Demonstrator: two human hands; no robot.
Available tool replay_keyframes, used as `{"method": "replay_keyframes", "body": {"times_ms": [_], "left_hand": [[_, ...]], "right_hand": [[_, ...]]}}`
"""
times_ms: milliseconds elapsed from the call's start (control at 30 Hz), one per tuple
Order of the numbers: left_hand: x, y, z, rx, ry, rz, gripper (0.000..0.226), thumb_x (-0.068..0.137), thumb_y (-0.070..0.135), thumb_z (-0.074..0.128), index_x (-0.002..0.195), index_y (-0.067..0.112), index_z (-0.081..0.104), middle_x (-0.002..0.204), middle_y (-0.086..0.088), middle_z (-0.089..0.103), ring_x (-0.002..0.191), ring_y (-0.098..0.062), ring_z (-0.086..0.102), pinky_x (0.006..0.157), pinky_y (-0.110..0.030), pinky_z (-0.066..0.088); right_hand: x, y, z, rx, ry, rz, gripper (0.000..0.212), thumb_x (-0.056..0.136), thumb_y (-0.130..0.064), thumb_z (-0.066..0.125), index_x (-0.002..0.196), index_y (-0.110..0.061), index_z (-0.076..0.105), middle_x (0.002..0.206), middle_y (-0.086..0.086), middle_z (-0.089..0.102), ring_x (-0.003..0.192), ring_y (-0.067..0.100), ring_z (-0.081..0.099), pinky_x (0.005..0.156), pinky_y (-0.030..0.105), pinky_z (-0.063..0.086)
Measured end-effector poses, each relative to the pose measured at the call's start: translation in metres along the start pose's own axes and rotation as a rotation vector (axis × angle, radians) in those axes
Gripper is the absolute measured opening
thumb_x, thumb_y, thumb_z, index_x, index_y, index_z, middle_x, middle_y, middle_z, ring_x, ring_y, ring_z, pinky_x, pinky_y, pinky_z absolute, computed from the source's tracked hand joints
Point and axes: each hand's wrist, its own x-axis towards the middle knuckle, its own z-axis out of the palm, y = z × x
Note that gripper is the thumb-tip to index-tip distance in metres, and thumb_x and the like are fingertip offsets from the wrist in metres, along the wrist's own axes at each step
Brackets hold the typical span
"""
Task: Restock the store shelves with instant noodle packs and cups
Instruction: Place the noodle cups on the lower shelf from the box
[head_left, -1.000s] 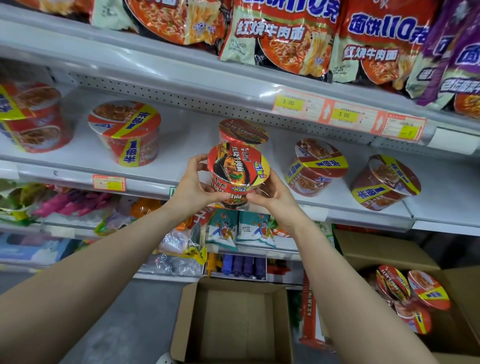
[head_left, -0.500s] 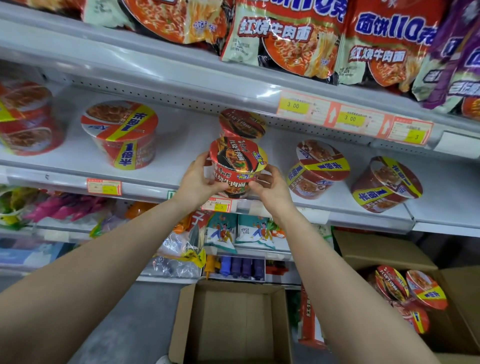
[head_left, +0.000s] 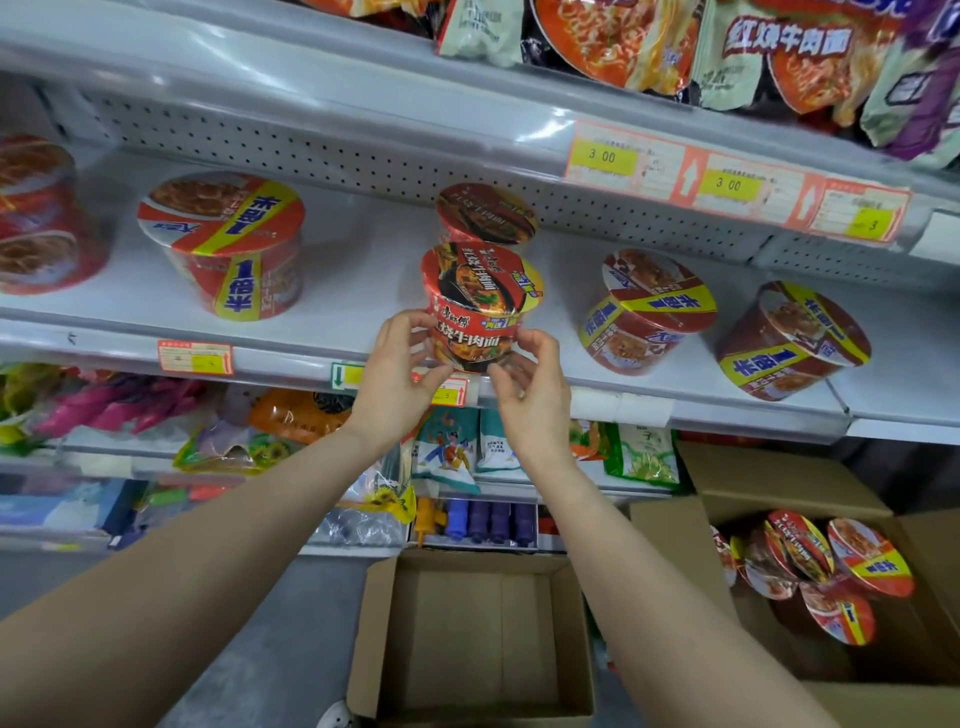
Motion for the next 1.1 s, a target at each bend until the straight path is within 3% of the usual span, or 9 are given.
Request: {"method": "replay_keyframes", "body": {"times_ms": [100, 233, 300, 500, 633, 767, 867, 1100], "left_hand": [[0.003, 0.001, 0.003, -0.015, -0.024, -0.023, 0.051, 0.087, 0.009, 0.071, 0.128, 0.016, 0.043, 0.131, 0.008, 0.050, 0.116, -0.003, 0.051, 0.093, -0.007, 0.042], [0.017, 0.004, 0.004, 0.033, -0.063, -0.029, 0.051, 0.086, 0.011, 0.072, 0.126, 0.015, 0.041, 0.123, 0.011, 0.049, 0.117, -0.007, 0.050, 0.096, -0.017, 0.041], [0.025, 0.002, 0.004, 0.029, -0.076, -0.043, 0.050, 0.086, 0.008, 0.071, 0.124, 0.017, 0.040, 0.122, 0.008, 0.051, 0.118, -0.009, 0.051, 0.096, -0.016, 0.039], [0.048, -0.010, 0.009, 0.050, -0.073, -0.023, 0.052, 0.085, 0.005, 0.072, 0.126, 0.016, 0.042, 0.124, 0.009, 0.050, 0.114, -0.006, 0.050, 0.098, -0.016, 0.038], [0.065, -0.020, 0.013, 0.022, -0.053, 0.018, 0.052, 0.080, 0.005, 0.075, 0.120, 0.017, 0.044, 0.130, -0.003, 0.049, 0.116, -0.011, 0.052, 0.104, -0.022, 0.041], [0.080, -0.028, 0.015, 0.051, -0.017, 0.054, 0.048, 0.078, 0.013, 0.078, 0.114, 0.017, 0.046, 0.118, 0.002, 0.044, 0.116, -0.019, 0.052, 0.101, -0.026, 0.042], [0.086, -0.029, 0.015, 0.007, -0.050, 0.028, 0.049, 0.080, 0.018, 0.078, 0.113, 0.020, 0.041, 0.119, 0.003, 0.050, 0.113, -0.012, 0.055, 0.098, -0.023, 0.046], [0.081, -0.024, 0.012, -0.082, -0.087, 0.023, 0.048, 0.082, 0.009, 0.074, 0.112, 0.019, 0.038, 0.112, 0.019, 0.053, 0.115, -0.011, 0.058, 0.100, -0.024, 0.046]], "right_hand": [[0.003, -0.001, 0.000, 0.005, -0.021, 0.036, 0.042, 0.094, -0.008, 0.061, 0.130, -0.019, 0.043, 0.110, -0.033, 0.048, 0.094, -0.024, 0.054, 0.085, 0.004, 0.042], [0.017, -0.004, 0.001, -0.001, -0.043, 0.052, 0.041, 0.096, -0.010, 0.058, 0.131, -0.018, 0.040, 0.111, -0.015, 0.057, 0.098, -0.007, 0.057, 0.088, 0.014, 0.045], [0.024, -0.005, 0.003, -0.007, -0.050, 0.067, 0.039, 0.096, -0.011, 0.058, 0.130, -0.018, 0.040, 0.105, -0.016, 0.056, 0.102, 0.003, 0.057, 0.090, 0.021, 0.045], [0.048, 0.002, 0.010, -0.024, -0.030, 0.078, 0.038, 0.096, -0.010, 0.058, 0.129, -0.014, 0.041, 0.107, -0.014, 0.055, 0.106, 0.007, 0.058, 0.092, 0.022, 0.045], [0.065, 0.004, 0.012, -0.024, -0.034, 0.102, 0.036, 0.096, -0.010, 0.057, 0.129, -0.013, 0.042, 0.109, -0.011, 0.056, 0.106, 0.006, 0.057, 0.093, 0.022, 0.045], [0.078, 0.011, 0.016, -0.033, -0.010, 0.128, 0.031, 0.094, -0.009, 0.057, 0.121, -0.014, 0.043, 0.099, -0.022, 0.056, 0.104, 0.009, 0.060, 0.098, 0.032, 0.050], [0.083, 0.015, 0.019, -0.030, -0.012, 0.140, 0.029, 0.093, -0.007, 0.057, 0.115, -0.017, 0.041, 0.096, -0.021, 0.057, 0.103, 0.010, 0.061, 0.100, 0.035, 0.050], [0.080, 0.020, 0.019, 0.013, -0.012, 0.152, 0.029, 0.092, -0.004, 0.056, 0.114, -0.017, 0.042, 0.099, -0.024, 0.058, 0.108, 0.011, 0.062, 0.101, 0.035, 0.049]]}}
